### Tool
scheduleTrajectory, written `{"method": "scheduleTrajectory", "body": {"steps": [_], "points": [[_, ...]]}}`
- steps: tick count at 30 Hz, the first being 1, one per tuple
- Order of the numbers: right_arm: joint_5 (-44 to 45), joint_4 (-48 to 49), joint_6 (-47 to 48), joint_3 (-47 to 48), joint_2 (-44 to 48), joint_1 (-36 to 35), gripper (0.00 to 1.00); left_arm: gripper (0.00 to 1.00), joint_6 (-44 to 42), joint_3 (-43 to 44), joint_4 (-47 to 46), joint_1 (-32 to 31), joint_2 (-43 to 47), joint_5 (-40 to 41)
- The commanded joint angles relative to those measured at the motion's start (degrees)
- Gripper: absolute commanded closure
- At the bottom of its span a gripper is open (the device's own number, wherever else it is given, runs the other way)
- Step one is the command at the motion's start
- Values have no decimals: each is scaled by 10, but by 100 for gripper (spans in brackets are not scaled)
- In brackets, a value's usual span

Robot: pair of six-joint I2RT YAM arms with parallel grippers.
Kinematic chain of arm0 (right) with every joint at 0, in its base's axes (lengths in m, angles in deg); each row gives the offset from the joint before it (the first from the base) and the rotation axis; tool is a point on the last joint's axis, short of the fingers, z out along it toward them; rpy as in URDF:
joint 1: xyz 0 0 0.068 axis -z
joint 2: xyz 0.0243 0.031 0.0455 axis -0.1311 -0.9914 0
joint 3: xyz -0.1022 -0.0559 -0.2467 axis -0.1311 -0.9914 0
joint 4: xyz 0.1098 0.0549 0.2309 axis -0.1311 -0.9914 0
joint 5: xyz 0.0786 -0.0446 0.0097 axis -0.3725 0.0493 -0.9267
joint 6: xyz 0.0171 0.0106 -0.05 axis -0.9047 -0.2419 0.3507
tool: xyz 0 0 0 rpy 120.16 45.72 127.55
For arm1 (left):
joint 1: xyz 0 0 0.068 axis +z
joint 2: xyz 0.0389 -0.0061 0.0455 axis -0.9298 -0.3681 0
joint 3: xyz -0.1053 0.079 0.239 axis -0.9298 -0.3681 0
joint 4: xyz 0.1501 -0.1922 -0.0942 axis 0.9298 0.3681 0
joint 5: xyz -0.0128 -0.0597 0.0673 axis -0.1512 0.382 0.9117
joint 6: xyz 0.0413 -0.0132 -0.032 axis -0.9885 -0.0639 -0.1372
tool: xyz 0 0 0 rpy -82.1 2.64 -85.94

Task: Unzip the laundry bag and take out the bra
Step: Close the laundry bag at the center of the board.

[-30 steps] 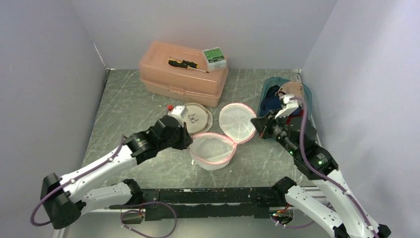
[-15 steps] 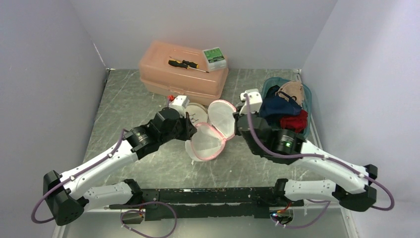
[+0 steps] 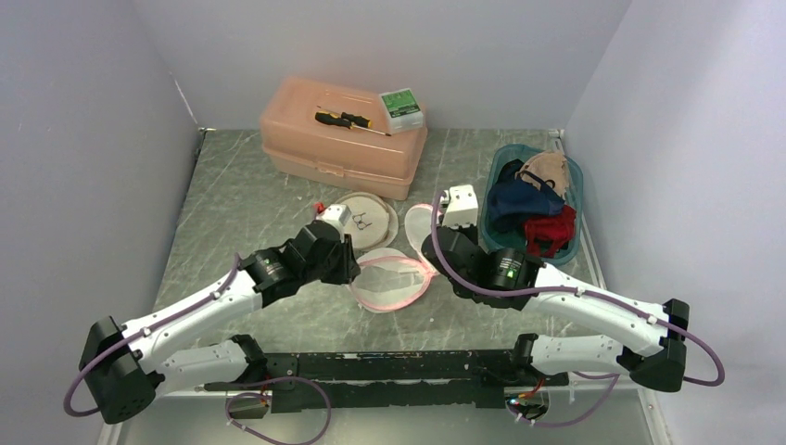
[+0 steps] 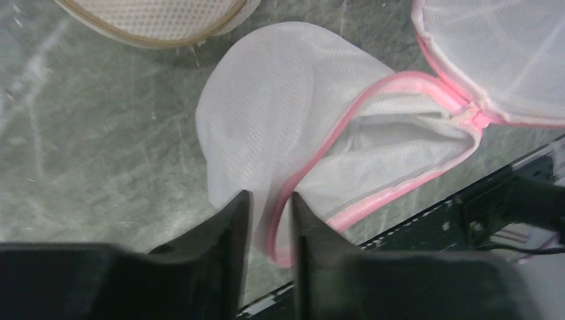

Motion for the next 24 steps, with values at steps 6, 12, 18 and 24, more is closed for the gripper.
{"method": "scheduleTrajectory", "body": {"steps": [6,12,18,24], "points": [[-3,-29,-52,28,19,-9,100,22,-17,79,15,1,65,30],[-64,145,69,-81,116,-25,100,12,18,108,-54,1,62,-14],[-54,214,134,-133,151,-25,100,9,216,156,-48,4,-8,-30],[-43,280,190,-171,170,-25,100,7,382,218,0,12,-70,-59]]}}
